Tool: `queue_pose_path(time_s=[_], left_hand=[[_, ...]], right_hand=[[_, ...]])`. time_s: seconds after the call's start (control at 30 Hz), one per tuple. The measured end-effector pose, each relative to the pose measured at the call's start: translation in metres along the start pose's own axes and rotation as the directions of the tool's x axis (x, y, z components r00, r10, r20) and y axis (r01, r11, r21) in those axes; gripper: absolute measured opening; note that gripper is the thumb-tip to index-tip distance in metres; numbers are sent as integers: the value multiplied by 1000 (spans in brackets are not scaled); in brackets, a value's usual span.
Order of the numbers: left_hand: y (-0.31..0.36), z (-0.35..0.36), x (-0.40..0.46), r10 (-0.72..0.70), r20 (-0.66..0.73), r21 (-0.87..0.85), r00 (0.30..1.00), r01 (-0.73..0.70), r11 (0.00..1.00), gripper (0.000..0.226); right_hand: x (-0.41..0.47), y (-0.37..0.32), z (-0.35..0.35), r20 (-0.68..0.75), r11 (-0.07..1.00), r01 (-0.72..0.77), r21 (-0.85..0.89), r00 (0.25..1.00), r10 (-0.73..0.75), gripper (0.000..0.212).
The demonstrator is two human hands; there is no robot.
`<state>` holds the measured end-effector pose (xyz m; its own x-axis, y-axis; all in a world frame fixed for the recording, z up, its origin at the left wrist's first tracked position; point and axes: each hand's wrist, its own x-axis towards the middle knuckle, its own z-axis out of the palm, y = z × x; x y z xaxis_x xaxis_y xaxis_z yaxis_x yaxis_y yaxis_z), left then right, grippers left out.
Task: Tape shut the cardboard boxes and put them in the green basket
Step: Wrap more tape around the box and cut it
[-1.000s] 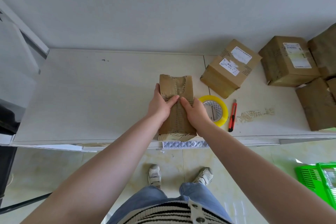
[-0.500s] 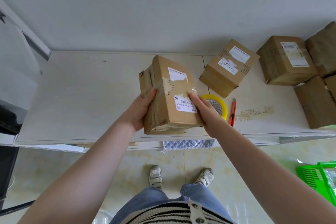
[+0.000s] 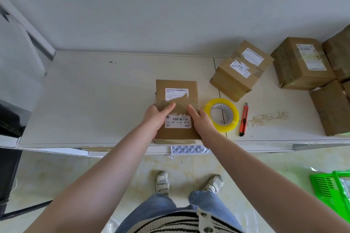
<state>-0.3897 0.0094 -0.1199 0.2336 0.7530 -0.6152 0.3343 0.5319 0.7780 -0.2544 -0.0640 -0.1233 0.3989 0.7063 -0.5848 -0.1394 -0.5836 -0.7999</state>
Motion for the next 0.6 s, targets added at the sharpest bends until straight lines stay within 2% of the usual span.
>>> queue_pose_path(time_s=[0.13, 0.33, 0.47, 0.6], left_hand=[[-7, 2, 3, 34, -3, 2, 999, -34, 999, 39], [-7, 1, 5, 49, 7, 21, 999, -49, 999, 41], [-5, -1, 3, 36, 16, 17, 999, -36, 999, 39], [-5, -2, 2, 23, 26, 25, 999, -23, 999, 35]], right_hand=[[3, 4, 4, -55, 996, 18, -89, 998, -23, 36], [4, 3, 6, -57, 989, 33, -145, 997, -42, 34], [4, 2, 3, -31, 991, 32, -127, 999, -37, 21], [2, 1, 2, -20, 995, 20, -100, 1000, -22, 20]])
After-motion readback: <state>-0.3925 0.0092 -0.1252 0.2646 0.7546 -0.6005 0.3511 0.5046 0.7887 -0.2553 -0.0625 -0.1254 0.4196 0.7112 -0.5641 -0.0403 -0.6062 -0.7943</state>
